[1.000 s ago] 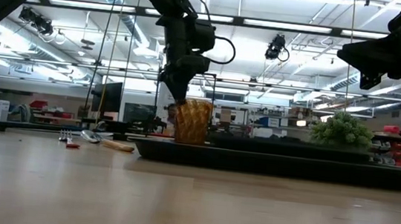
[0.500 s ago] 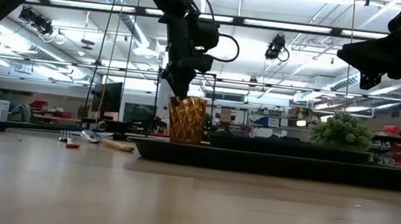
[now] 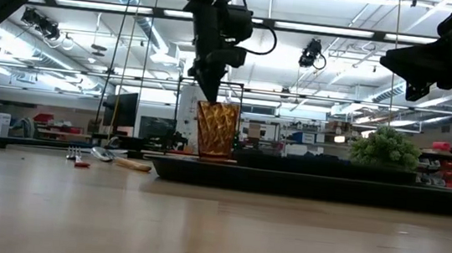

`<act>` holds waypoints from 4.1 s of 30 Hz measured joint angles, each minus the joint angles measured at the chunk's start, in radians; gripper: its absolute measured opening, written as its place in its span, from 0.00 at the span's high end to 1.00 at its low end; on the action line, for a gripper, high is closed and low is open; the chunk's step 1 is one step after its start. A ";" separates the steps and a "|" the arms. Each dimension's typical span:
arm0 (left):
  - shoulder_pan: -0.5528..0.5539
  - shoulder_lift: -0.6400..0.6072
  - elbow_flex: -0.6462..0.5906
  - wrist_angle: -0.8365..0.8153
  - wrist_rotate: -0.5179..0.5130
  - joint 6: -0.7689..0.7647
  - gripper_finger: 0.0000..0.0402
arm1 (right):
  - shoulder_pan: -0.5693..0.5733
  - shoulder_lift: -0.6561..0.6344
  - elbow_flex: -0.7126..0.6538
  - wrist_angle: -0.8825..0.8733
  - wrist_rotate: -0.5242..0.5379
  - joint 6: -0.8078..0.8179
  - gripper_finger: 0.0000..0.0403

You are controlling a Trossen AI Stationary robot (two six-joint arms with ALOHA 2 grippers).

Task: Pick and place plate/cup/fork/spoon on tray
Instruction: Move the orange cup to the top right of the black table tray

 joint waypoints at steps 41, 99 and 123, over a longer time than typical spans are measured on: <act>-0.071 -0.002 0.126 0.172 0.158 -0.010 0.99 | 0.000 0.000 0.000 0.000 0.000 0.000 0.78; -0.134 0.321 0.324 0.700 0.216 0.050 0.99 | 0.000 -0.006 0.000 0.324 -0.309 0.246 0.78; -0.157 0.442 0.351 0.716 0.154 0.098 0.99 | 0.000 -0.005 0.000 0.307 -0.294 0.236 0.78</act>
